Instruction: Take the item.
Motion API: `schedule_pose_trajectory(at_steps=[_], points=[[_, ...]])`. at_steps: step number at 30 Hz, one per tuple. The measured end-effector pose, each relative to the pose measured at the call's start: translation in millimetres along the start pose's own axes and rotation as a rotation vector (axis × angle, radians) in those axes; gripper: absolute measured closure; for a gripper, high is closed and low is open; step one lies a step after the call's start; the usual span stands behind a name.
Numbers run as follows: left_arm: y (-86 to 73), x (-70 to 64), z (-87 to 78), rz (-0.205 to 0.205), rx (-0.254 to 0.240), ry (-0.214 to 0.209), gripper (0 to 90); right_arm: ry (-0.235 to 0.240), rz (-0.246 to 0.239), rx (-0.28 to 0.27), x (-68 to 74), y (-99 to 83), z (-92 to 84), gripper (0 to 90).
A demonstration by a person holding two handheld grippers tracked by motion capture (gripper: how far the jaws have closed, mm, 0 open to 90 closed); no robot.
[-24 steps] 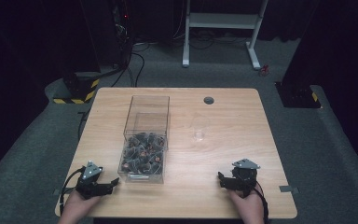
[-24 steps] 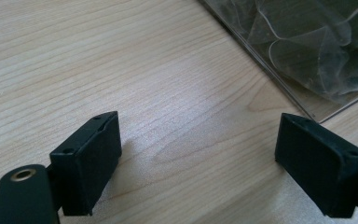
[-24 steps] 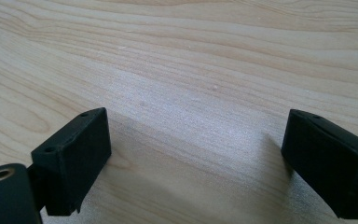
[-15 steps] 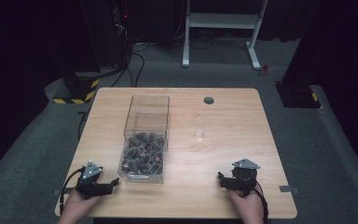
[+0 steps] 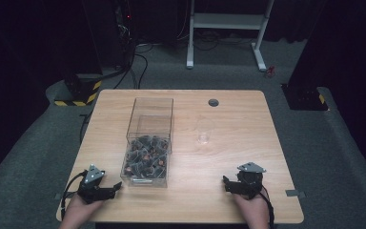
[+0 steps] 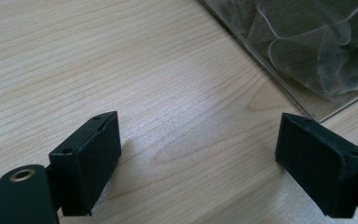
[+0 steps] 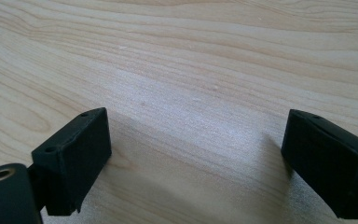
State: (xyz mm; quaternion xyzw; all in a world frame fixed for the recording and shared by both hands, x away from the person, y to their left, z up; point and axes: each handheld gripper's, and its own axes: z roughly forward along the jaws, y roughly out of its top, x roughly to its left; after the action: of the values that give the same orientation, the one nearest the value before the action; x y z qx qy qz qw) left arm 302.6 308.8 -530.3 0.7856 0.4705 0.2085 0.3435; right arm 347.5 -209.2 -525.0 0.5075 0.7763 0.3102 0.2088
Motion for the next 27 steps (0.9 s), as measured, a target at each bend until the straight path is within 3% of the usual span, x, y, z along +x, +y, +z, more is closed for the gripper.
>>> schedule_pose_trajectory(at_steps=[7, 27], points=[[0.0, 0.0, 0.0, 0.0, 0.0, 0.0, 14.5, -0.003, -0.021, -0.017, 1.2, 0.6, -2.4, 10.8], [-0.7, -0.6, -0.5, -0.012, 0.0, 0.001, 14.5, 0.091, -0.053, -0.111, 14.2, 13.0, -18.5, 17.8]])
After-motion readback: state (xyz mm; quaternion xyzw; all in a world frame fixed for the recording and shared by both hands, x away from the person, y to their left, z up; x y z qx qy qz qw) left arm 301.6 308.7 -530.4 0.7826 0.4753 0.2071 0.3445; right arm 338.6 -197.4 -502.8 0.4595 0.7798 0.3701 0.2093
